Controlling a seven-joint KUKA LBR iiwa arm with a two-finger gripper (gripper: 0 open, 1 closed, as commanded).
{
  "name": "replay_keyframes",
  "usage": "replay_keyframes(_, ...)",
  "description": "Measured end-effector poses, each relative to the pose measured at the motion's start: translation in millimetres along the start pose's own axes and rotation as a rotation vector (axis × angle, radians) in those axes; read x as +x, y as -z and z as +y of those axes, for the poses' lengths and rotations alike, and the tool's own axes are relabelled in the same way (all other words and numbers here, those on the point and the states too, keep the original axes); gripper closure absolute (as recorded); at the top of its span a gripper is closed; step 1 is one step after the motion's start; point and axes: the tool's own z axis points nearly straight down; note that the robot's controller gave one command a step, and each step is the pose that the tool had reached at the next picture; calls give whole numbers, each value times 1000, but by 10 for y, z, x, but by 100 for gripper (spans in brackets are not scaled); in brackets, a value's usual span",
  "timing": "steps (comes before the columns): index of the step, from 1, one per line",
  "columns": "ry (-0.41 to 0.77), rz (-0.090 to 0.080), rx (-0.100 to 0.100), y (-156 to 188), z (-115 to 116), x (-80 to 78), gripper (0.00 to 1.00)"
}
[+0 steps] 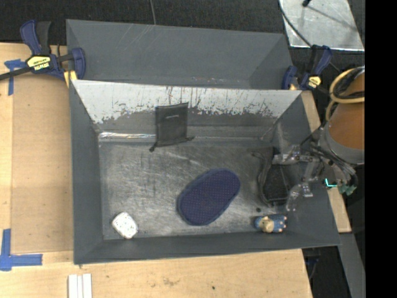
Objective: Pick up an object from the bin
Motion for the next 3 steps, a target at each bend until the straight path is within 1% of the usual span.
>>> replay_keyframes(1, 152, -10, 2, -1081, 645, -185, 0)
replay_keyframes(2, 208, -21, 3, -1060, 1397, -354, 0)
replay_keyframes(3, 188, -13, -3, -762, 2246, -579, 0)
